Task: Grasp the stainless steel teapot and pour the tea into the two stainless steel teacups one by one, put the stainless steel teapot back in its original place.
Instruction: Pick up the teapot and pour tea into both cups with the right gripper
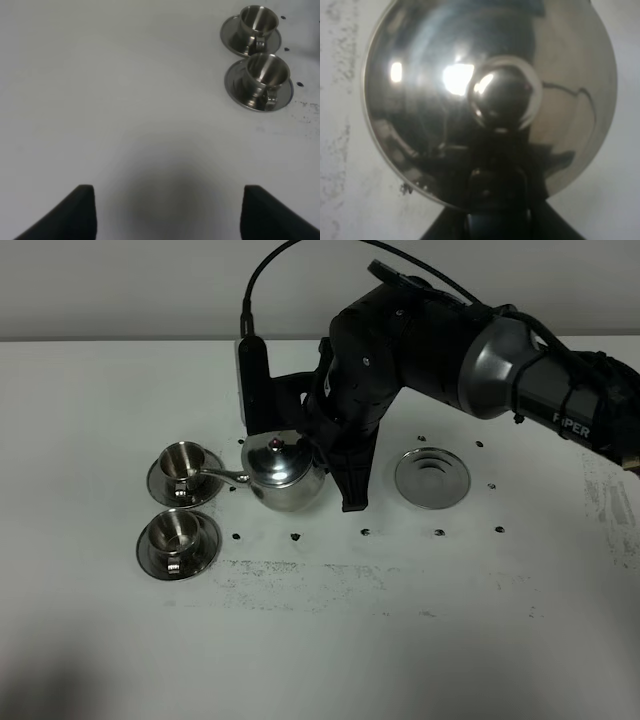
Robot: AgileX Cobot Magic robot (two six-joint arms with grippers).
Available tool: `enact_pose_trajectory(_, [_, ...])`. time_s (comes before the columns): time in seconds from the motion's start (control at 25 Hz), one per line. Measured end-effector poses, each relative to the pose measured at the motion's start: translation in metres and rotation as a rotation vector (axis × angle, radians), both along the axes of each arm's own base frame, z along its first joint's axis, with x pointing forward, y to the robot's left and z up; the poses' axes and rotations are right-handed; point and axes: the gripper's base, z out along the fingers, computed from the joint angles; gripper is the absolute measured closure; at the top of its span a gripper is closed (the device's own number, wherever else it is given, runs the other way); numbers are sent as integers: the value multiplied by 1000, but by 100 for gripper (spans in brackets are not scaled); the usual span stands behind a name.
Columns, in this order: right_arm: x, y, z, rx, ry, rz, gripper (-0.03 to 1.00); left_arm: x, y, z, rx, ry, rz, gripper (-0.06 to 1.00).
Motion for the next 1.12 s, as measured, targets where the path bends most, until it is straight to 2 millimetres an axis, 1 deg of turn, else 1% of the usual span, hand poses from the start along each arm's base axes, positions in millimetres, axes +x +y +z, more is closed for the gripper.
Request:
enact_pose_trajectory(0.2, [-7, 10, -1, -56, -38, 75, 78, 0, 0, 0, 0, 0, 0, 36])
enact_pose_trajectory(0.36, [-8, 17, -10, -115, -60, 117, 78, 0, 0, 0, 0, 0, 0, 36])
enact_pose_trajectory(0.52, [-5, 27, -13, -127, -75, 135, 78, 0, 0, 0, 0, 0, 0, 36])
enact_pose_trajectory(0.6, [-3, 32, -11, -124, -86, 140, 78, 0, 0, 0, 0, 0, 0, 36])
enact_pose_trajectory(0.8, [-4, 44, -14, -154, -110, 174, 78, 0, 0, 0, 0, 0, 0, 36])
enact_pose_trajectory(1.12, [-6, 52, -25, -245, -165, 219, 78, 0, 0, 0, 0, 0, 0, 36])
